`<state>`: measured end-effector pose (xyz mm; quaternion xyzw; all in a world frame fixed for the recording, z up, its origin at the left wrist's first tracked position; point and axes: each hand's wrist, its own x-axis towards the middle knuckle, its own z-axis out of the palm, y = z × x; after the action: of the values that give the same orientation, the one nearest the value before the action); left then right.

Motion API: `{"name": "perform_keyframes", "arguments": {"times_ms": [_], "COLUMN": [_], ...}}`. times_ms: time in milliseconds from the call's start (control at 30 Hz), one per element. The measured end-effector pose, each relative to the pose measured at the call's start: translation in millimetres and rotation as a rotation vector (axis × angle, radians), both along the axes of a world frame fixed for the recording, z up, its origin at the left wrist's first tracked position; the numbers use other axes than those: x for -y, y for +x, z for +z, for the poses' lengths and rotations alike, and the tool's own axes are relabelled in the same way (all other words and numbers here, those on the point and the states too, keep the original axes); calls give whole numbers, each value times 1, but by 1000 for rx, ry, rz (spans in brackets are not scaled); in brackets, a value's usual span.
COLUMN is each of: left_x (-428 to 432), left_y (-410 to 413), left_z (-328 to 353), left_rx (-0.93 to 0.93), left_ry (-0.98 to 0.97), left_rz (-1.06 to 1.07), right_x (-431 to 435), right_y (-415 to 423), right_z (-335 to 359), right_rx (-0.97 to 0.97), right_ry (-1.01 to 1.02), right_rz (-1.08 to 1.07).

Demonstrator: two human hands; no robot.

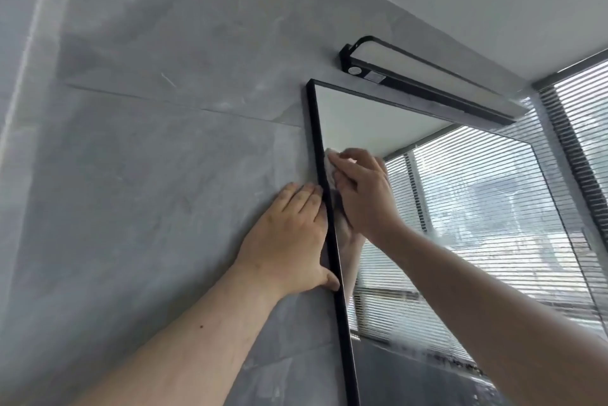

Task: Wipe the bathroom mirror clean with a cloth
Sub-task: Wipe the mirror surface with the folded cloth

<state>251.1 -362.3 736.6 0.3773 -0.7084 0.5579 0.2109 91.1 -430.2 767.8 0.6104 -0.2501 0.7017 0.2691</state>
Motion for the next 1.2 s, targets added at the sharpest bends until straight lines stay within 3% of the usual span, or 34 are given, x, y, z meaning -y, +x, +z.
{"name": "perform_keyframes", "arguments": {"times_ms": [133, 267, 433, 633, 700, 767, 933, 1100, 1200], "left_x": [-3, -8, 5, 15, 16, 19, 25, 17, 16], "left_y": [1, 2, -8, -11, -12, -11, -11, -15, -15], "left_z": [4, 51, 95, 95, 95, 95, 98, 96, 95], "left_rx": [-20, -138, -211, -225, -218, -214, -211, -226, -224], "left_ry": [89, 72, -151, -210, -227, -236, -246, -236, -247], "left_rz": [-4, -121, -16, 96, 118, 130, 124, 186, 176], "right_x": [4, 1, -5, 3, -5, -5, 32, 66, 80], "right_y": [-10, -16, -5, 1, 4, -3, -65, -133, -146], "right_z": [-73, -86, -47, 72, 93, 103, 109, 115, 112], "right_rx": [-65, -99, -84, -12, 54, 124, 206, 432, 444], "right_ry": [-85, -163, -227, -139, -147, -198, -47, 94, 111], "right_rz": [-6, -21, 5, -19, 121, 195, -6, 43, 93]}}
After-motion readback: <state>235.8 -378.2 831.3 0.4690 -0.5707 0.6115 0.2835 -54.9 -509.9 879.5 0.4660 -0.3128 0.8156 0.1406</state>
